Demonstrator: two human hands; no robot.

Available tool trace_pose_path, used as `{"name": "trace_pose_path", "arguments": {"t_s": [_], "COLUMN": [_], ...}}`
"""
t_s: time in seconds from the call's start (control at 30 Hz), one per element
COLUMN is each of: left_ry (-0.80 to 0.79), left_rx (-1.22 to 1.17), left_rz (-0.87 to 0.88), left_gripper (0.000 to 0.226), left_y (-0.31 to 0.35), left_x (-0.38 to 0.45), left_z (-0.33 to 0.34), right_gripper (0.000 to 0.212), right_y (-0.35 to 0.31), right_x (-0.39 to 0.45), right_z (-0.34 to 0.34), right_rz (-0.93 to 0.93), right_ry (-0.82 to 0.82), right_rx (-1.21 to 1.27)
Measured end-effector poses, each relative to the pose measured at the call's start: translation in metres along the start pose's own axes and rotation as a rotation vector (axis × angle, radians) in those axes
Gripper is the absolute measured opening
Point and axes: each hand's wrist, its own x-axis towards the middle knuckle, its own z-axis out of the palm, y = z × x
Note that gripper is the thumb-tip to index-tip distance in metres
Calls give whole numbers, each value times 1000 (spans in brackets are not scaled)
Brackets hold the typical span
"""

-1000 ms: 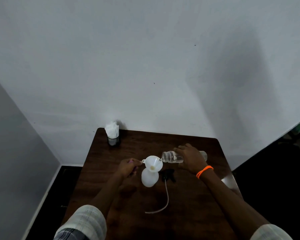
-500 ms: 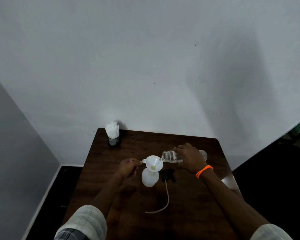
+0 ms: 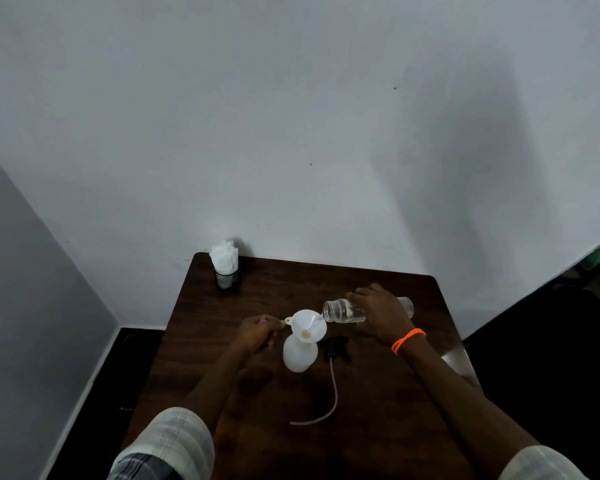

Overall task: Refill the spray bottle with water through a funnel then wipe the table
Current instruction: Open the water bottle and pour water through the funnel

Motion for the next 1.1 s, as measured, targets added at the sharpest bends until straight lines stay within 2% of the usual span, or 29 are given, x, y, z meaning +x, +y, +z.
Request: {"name": "trace_pose_path", "arguments": {"t_s": [0.4, 0.57, 0.73, 1.1], "left_ry": [-3, -19, -19, -30], "left_rx": [-26, 6, 7, -4], "left_rz": [-7, 26, 49, 45], "left_gripper": [21, 29, 21, 34], "left_y": [0, -1, -1, 0], "left_x": [2, 4, 6, 1], "left_z": [-3, -4, 0, 3], "right_gripper": [67, 66, 65, 67], "right_y": [-1, -1, 2, 7], "right_x": [1, 1, -1, -1], "right_z": [-2, -4, -2, -2], "right_rz": [-13, -11, -7, -6], "right_ry": [9, -5, 12, 23], "right_rx": [-1, -12, -17, -19]}}
